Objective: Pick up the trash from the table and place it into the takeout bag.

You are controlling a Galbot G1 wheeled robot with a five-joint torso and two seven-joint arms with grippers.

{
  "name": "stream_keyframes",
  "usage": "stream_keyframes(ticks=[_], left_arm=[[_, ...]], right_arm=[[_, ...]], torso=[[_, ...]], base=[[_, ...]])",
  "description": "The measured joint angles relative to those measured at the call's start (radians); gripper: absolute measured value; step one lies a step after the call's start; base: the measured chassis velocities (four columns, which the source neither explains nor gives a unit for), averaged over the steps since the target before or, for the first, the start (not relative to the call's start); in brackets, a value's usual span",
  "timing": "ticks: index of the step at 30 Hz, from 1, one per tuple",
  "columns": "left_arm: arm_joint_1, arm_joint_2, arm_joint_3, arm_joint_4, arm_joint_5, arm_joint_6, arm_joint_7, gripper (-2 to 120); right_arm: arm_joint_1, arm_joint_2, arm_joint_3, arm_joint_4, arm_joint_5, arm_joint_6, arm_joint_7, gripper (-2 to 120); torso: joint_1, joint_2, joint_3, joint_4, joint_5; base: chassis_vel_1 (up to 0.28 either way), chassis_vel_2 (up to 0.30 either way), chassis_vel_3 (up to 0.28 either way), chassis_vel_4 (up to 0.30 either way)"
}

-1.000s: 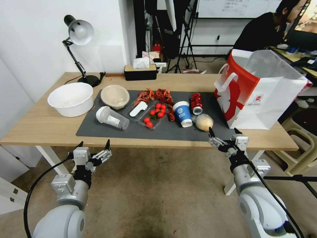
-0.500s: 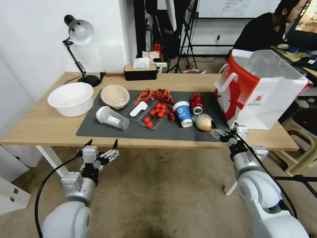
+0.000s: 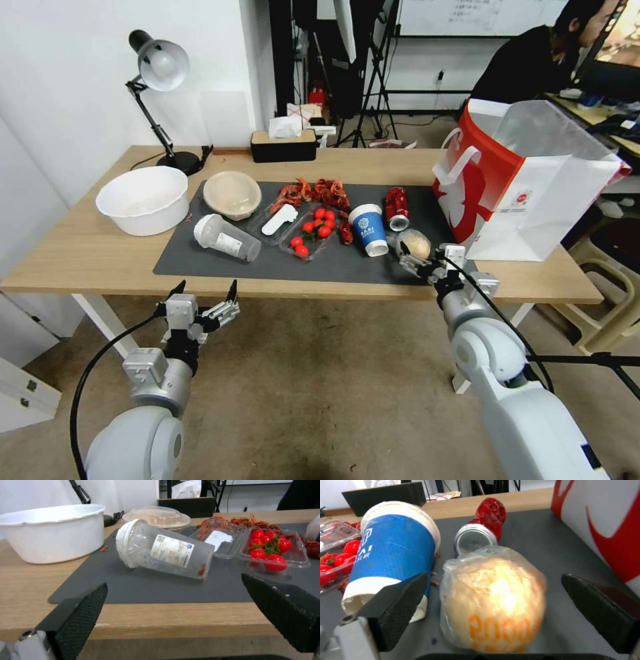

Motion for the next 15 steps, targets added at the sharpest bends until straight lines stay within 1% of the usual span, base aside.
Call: stream_keyframes(ticks=[2, 3, 4, 5, 6, 7, 10, 11, 14, 15], left_arm=[[0.001, -0.001, -0.002, 0.003, 0.001, -0.007, 0.000, 100], [0.001, -0.001, -0.002, 0.003, 0.001, -0.007, 0.000, 100], [0.000, -0.001, -0.004, 0.007, 0.001, -0.012, -0.001, 100], [0.000, -0.001, -0.004, 0.009, 0.002, -0.018, -0.001, 100], [0.000, -0.001, -0.004, 0.012, 0.003, -0.021, -0.001, 100], [0.000, -0.001, -0.004, 0.012, 0.003, -0.021, -0.001, 100], [0.000, -0.003, -0.004, 0.018, 0.007, -0.029, -0.002, 100], [0.000, -0.003, -0.004, 0.018, 0.007, -0.029, -0.002, 100], [0.001, -0.004, -0.003, 0.025, 0.016, -0.040, -0.002, 100], [0.001, -0.004, -0.003, 0.025, 0.016, -0.040, -0.002, 100]], right_arm=[[0.017, 0.004, -0.014, -0.014, -0.001, -0.012, 0.012, 93], [0.017, 0.004, -0.014, -0.014, -0.001, -0.012, 0.012, 93], [0.022, 0.007, -0.022, -0.019, -0.001, -0.030, 0.024, 89], [0.023, 0.009, -0.026, -0.023, -0.002, -0.039, 0.029, 86], [0.024, 0.011, -0.030, -0.025, -0.002, -0.047, 0.036, 80], [0.024, 0.011, -0.030, -0.025, -0.002, -0.047, 0.036, 80], [0.028, 0.015, -0.036, -0.031, -0.003, -0.056, 0.051, 66], [0.028, 0.015, -0.036, -0.031, -0.003, -0.056, 0.051, 66], [0.028, 0.016, -0.037, -0.031, -0.003, -0.058, 0.054, 52], [0.028, 0.016, -0.037, -0.031, -0.003, -0.058, 0.054, 52]], torso=[[0.000, 0.000, 0.000, 0.0001, 0.0000], [0.000, 0.000, 0.000, 0.0001, 0.0000], [0.000, 0.000, 0.000, 0.0000, -0.0001], [0.000, 0.000, 0.000, 0.0000, 0.0000], [0.000, 0.000, 0.000, 0.0000, -0.0001], [0.000, 0.000, 0.000, 0.0000, -0.0001], [0.000, 0.000, 0.000, 0.0000, -0.0001], [0.000, 0.000, 0.000, 0.0000, -0.0001], [0.000, 0.000, 0.000, 0.0000, -0.0001], [0.000, 0.000, 0.000, 0.0000, -0.0001]], base=[[0.000, 0.000, 0.000, 0.000], [0.000, 0.000, 0.000, 0.000], [0.000, 0.000, 0.000, 0.000], [0.000, 0.000, 0.000, 0.000], [0.000, 0.000, 0.000, 0.000], [0.000, 0.000, 0.000, 0.000], [0.000, 0.000, 0.000, 0.000], [0.000, 0.000, 0.000, 0.000], [0.000, 0.000, 0.000, 0.000], [0.000, 0.000, 0.000, 0.000]])
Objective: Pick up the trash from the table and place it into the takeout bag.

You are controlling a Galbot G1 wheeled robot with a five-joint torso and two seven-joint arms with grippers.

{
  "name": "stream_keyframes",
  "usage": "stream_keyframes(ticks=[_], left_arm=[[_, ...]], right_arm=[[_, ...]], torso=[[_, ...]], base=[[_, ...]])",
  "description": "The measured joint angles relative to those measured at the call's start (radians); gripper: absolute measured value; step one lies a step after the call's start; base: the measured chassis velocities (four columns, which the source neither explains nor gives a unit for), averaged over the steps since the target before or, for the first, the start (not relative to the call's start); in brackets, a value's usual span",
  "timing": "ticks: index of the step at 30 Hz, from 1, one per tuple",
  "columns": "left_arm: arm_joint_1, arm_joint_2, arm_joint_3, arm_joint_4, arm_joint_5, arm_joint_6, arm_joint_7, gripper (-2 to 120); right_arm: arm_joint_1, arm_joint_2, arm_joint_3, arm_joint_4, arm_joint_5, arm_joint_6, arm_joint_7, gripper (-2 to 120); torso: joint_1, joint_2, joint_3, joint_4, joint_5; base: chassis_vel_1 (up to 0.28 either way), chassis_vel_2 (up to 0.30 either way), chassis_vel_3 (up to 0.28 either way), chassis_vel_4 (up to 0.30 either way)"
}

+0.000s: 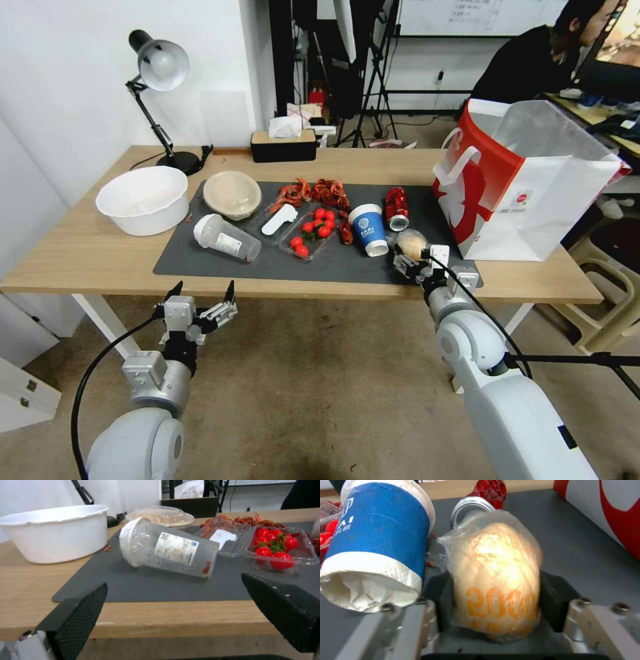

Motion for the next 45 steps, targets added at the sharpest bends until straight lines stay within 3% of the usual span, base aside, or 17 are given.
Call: stream_keyframes(ticks=[7, 14, 23, 28, 29, 34, 36, 38, 42, 45], left_arm=[[0.000, 0.000, 0.002, 0.005, 0.007, -0.008, 0.000, 100], [0.000, 0.001, 0.001, 0.005, 0.007, -0.010, 0.000, 100], [0.001, -0.001, 0.000, 0.005, 0.007, -0.015, -0.001, 100], [0.004, -0.004, 0.002, 0.005, 0.014, -0.022, -0.001, 100], [0.006, -0.005, 0.004, 0.003, 0.016, -0.024, -0.001, 100], [0.008, -0.005, 0.004, 0.002, 0.017, -0.029, -0.001, 100], [0.011, -0.006, 0.003, 0.001, 0.020, -0.035, -0.001, 100], [0.013, -0.007, 0.003, 0.001, 0.025, -0.043, -0.001, 100], [0.015, -0.009, 0.003, 0.002, 0.029, -0.049, -0.001, 100], [0.014, -0.010, 0.003, 0.005, 0.033, -0.055, 0.000, 100]], right_arm=[[-0.014, 0.002, 0.005, 0.005, -0.001, 0.002, 0.001, 25], [-0.033, -0.003, 0.016, 0.042, 0.018, 0.041, -0.016, 9], [-0.044, -0.060, 0.094, 0.204, 0.157, 0.139, -0.143, 8], [0.044, -0.138, 0.167, 0.257, 0.320, 0.230, -0.195, 8], [0.113, -0.184, 0.197, 0.253, 0.381, 0.251, -0.162, 8], [0.181, -0.233, 0.214, 0.223, 0.422, 0.253, -0.097, 8], [0.270, -0.289, 0.226, 0.147, 0.449, 0.248, 0.001, 8], [0.344, -0.323, 0.229, 0.070, 0.469, 0.214, 0.111, 8], [0.393, -0.340, 0.226, 0.021, 0.484, 0.167, 0.210, 8], [0.432, -0.348, 0.205, -0.015, 0.514, 0.067, 0.352, 8]], torso=[[0.000, 0.000, 0.000, 0.0000, 0.0000], [0.000, 0.000, 0.000, 0.0001, 0.0005], [0.000, 0.000, 0.000, -0.0001, 0.0000], [0.000, 0.000, 0.000, 0.0000, 0.0002], [0.000, 0.000, 0.000, 0.0001, 0.0004], [0.000, 0.000, 0.000, 0.0001, 0.0001], [0.000, 0.000, 0.000, 0.0001, 0.0003], [0.000, 0.000, 0.000, 0.0000, 0.0005], [0.000, 0.000, 0.000, 0.0000, 0.0003], [0.000, 0.000, 0.000, 0.0000, 0.0003]], base=[[0.000, 0.000, 0.000, 0.000], [0.000, 0.000, 0.000, 0.000], [0.000, 0.000, 0.000, 0.000], [0.000, 0.000, 0.000, 0.000], [0.000, 0.000, 0.000, 0.000], [0.000, 0.000, 0.000, 0.000], [0.000, 0.000, 0.000, 0.000], [0.000, 0.000, 0.000, 0.000], [0.000, 0.000, 0.000, 0.000], [0.000, 0.000, 0.000, 0.000]])
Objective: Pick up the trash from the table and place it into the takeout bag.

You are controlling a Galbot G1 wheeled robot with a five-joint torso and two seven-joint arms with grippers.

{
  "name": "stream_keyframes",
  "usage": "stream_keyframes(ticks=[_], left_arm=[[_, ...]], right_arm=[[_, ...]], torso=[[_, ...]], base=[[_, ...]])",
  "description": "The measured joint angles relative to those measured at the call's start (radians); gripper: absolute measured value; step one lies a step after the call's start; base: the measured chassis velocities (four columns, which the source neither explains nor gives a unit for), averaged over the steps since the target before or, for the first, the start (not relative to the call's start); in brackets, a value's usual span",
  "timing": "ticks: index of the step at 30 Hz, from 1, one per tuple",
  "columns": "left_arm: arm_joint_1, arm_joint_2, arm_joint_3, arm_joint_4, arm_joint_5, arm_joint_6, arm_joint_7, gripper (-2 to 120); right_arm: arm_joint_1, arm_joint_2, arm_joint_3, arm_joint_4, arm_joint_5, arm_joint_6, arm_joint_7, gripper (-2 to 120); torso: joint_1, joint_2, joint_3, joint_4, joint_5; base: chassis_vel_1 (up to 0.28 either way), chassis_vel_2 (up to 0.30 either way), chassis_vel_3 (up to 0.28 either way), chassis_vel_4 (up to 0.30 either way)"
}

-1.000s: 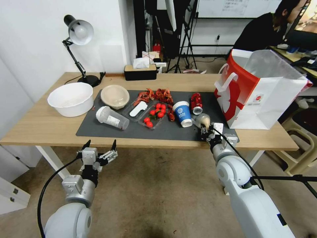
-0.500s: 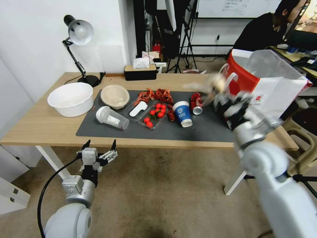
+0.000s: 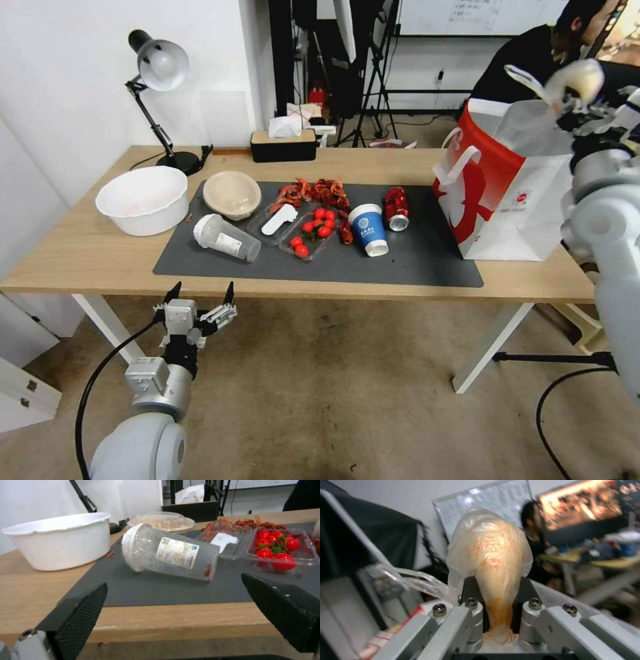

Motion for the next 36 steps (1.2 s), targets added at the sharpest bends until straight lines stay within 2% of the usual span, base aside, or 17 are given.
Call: stream_keyframes(ticks=[5, 10, 12, 14, 18, 19, 20, 21, 23, 25, 28, 30, 34, 36], left_arm=[[0.000, 0.000, 0.000, 0.001, 0.003, -0.002, 0.000, 100], [0.000, -0.001, 0.000, 0.005, 0.004, -0.008, 0.000, 100], [0.000, -0.002, 0.000, 0.006, 0.005, -0.010, 0.000, 100], [0.000, -0.003, 0.000, 0.008, 0.006, -0.015, 0.000, 100], [0.001, -0.003, 0.000, 0.009, 0.006, -0.018, 0.000, 100], [0.000, -0.004, 0.000, 0.010, 0.006, -0.019, 0.001, 100], [0.000, -0.004, 0.000, 0.010, 0.006, -0.019, 0.001, 100], [0.000, -0.005, 0.000, 0.011, 0.007, -0.021, 0.001, 100], [0.000, -0.005, 0.000, 0.011, 0.007, -0.021, 0.001, 100], [-0.001, -0.005, 0.001, 0.012, 0.007, -0.022, 0.001, 100], [-0.001, -0.006, 0.002, 0.013, 0.008, -0.022, 0.001, 100], [-0.002, -0.007, 0.004, 0.014, 0.009, -0.022, 0.001, 100], [-0.004, -0.007, 0.004, 0.015, 0.009, -0.022, 0.001, 100], [-0.006, -0.006, 0.005, 0.016, 0.009, -0.022, 0.002, 100]], right_arm=[[0.003, 0.011, -0.009, -0.005, 0.013, -0.069, 0.053, 8], [0.011, 0.024, -0.021, -0.016, 0.020, -0.130, 0.089, 26], [0.013, 0.025, -0.022, -0.018, 0.020, -0.139, 0.092, 28], [0.018, 0.024, -0.025, -0.024, 0.023, -0.165, 0.101, 41], [0.020, 0.019, -0.027, -0.028, 0.024, -0.183, 0.106, 52], [0.021, 0.014, -0.028, -0.029, 0.027, -0.199, 0.111, 60], [0.021, 0.014, -0.028, -0.029, 0.027, -0.199, 0.111, 60], [0.021, 0.010, -0.028, -0.029, 0.028, -0.210, 0.113, 67], [0.021, 0.009, -0.028, -0.029, 0.029, -0.212, 0.113, 67], [0.021, 0.008, -0.028, -0.029, 0.029, -0.216, 0.114, 80], [0.020, 0.005, -0.028, -0.029, 0.030, -0.221, 0.114, 86], [0.018, 0.001, -0.027, -0.024, 0.034, -0.222, 0.114, 99], [0.019, -0.004, -0.026, -0.013, 0.037, -0.198, 0.098, 100], [0.020, -0.010, -0.024, 0.002, 0.041, -0.135, 0.059, 100]], torso=[[0.000, 0.000, 0.000, 0.0000, -0.0001], [0.000, 0.000, 0.000, 0.0000, -0.0002], [0.000, 0.000, 0.000, 0.0001, -0.0002], [0.000, 0.000, 0.000, 0.0001, -0.0003], [0.000, 0.000, 0.000, 0.0001, -0.0004], [0.000, 0.000, 0.000, 0.0001, -0.0003], [0.000, 0.000, 0.000, 0.0001, -0.0003], [0.000, 0.000, 0.000, 0.0000, -0.0003], [0.000, 0.000, 0.000, 0.0000, -0.0003], [0.000, 0.000, 0.000, 0.0000, -0.0003], [0.000, 0.000, 0.000, 0.0000, -0.0003], [0.000, 0.000, 0.000, 0.0000, -0.0002], [0.000, 0.000, 0.000, 0.0000, -0.0001], [0.000, 0.000, 0.000, -0.0001, -0.0001]], base=[[0.000, 0.000, 0.000, 0.000], [0.000, 0.000, 0.000, 0.000], [0.000, 0.000, 0.000, 0.000], [0.000, 0.000, 0.000, 0.000], [0.000, 0.000, 0.000, 0.000], [0.000, 0.000, 0.000, 0.000], [0.000, 0.000, 0.000, 0.000], [0.000, 0.000, 0.000, 0.000], [0.000, 0.000, 0.000, 0.000], [0.000, 0.000, 0.000, 0.000], [0.000, 0.000, 0.000, 0.000], [0.000, 0.000, 0.000, 0.000], [0.000, 0.000, 0.000, 0.000], [0.000, 0.000, 0.000, 0.000]])
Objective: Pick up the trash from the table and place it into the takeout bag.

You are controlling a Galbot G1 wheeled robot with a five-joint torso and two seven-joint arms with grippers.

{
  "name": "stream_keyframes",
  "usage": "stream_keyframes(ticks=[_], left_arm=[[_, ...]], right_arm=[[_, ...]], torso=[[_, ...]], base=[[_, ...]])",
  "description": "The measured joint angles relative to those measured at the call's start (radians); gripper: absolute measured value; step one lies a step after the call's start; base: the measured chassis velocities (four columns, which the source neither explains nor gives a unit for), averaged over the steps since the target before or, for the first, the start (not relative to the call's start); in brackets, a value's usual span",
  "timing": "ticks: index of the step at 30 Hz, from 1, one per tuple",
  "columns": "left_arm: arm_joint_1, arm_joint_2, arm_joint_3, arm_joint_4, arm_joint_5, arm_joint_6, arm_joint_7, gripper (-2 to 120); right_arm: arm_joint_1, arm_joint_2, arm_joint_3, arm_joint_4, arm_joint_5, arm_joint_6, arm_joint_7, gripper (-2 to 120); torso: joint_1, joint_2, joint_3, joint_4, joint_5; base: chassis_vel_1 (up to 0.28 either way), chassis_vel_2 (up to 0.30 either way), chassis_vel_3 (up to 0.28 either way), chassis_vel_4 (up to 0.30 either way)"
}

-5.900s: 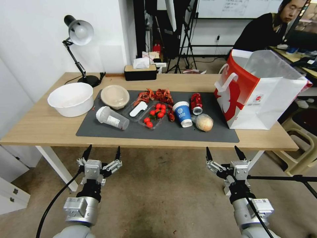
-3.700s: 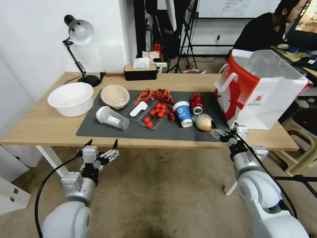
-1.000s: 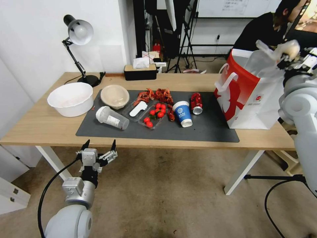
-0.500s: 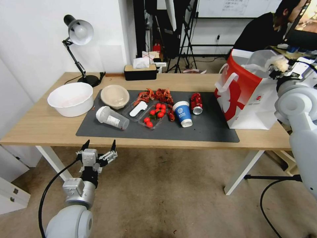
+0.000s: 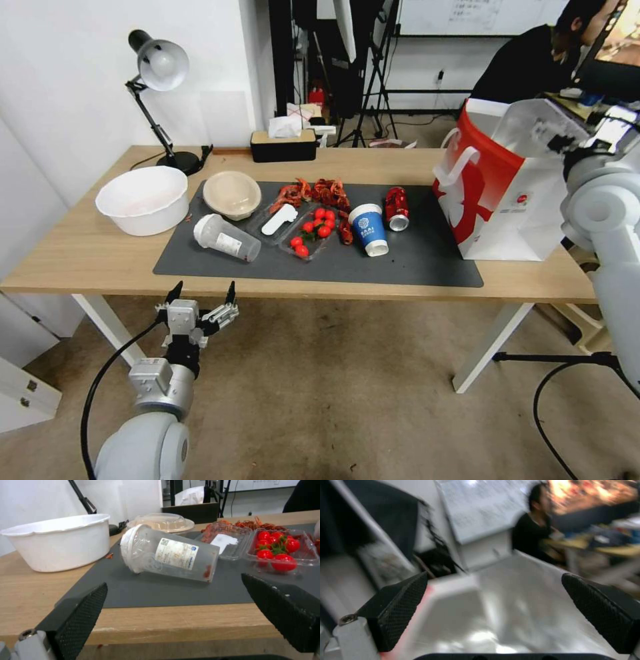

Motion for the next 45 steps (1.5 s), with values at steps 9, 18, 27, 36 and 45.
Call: stream_keyframes(ticks=[9, 18, 27, 36, 45], left_arm=[[-0.002, 0.002, -0.001, 0.003, 0.000, 0.001, 0.000, 100], [-0.003, 0.007, -0.001, 0.006, -0.003, 0.000, 0.000, 100], [-0.004, 0.016, 0.000, 0.015, -0.006, -0.013, 0.002, 100], [-0.005, 0.019, 0.000, 0.027, -0.007, -0.029, 0.002, 100], [-0.003, 0.024, -0.002, 0.028, -0.007, -0.035, 0.002, 100]], right_arm=[[-0.235, -0.017, 0.047, 0.275, -0.028, 0.303, -0.398, 100], [-0.574, 0.068, 0.016, 0.431, -0.322, 0.425, -0.549, 100], [-0.883, 0.216, -0.055, 0.393, -0.674, 0.618, -0.540, 100], [-1.040, 0.288, -0.103, 0.317, -0.845, 0.716, -0.443, 100], [-1.050, 0.309, -0.135, 0.236, -0.854, 0.756, -0.418, 100]], torso=[[0.000, 0.000, 0.000, 0.0002, -0.0003], [0.000, 0.000, 0.000, 0.0000, -0.0003], [0.000, 0.000, 0.000, -0.0001, -0.0002], [0.000, 0.000, 0.000, 0.0001, -0.0003], [0.000, 0.000, 0.000, 0.0002, 0.0000]], base=[[0.000, 0.000, 0.000, 0.000], [0.000, 0.000, 0.000, 0.000], [0.000, 0.000, 0.000, 0.000], [0.000, 0.000, 0.000, 0.000], [0.000, 0.000, 0.000, 0.000]])
